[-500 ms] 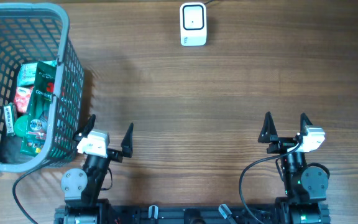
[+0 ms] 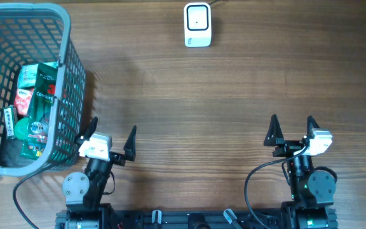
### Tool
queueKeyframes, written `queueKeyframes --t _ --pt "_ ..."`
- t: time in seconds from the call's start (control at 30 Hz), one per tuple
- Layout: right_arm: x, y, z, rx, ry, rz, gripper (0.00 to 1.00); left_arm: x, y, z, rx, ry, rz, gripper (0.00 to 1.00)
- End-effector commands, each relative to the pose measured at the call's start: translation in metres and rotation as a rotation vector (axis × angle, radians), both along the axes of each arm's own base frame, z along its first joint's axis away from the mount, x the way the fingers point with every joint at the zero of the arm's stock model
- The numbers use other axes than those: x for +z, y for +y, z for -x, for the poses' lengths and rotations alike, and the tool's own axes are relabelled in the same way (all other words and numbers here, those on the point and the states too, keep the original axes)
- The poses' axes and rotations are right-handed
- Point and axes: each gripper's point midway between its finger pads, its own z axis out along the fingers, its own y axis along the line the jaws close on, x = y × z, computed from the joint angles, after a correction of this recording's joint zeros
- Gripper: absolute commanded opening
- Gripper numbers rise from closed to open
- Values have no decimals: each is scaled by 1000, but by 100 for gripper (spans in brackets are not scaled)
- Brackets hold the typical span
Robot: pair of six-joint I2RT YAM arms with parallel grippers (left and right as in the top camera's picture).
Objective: Scan the item barcode
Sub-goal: 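Move the left gripper toward the grey basket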
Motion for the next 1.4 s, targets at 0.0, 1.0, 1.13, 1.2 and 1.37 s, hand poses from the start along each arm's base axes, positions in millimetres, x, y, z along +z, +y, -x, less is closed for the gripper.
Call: queueKeyframes --t 0.0,1.0,1.13,1.2,1.37 --pt "1 4 0 21 -5 12 100 -6 0 -1 5 17 9 100" --pt "1 4 0 21 -5 12 100 -6 1 -1 9 14 0 100" --pt "1 4 0 21 -5 12 100 12 -9 1 -52 -50 2 100" --pt "1 4 0 21 -6 12 100 45 -15 8 -88 -121 -2 100" --pt "1 4 0 21 -6 12 100 129 -7 16 -39 -78 66 100"
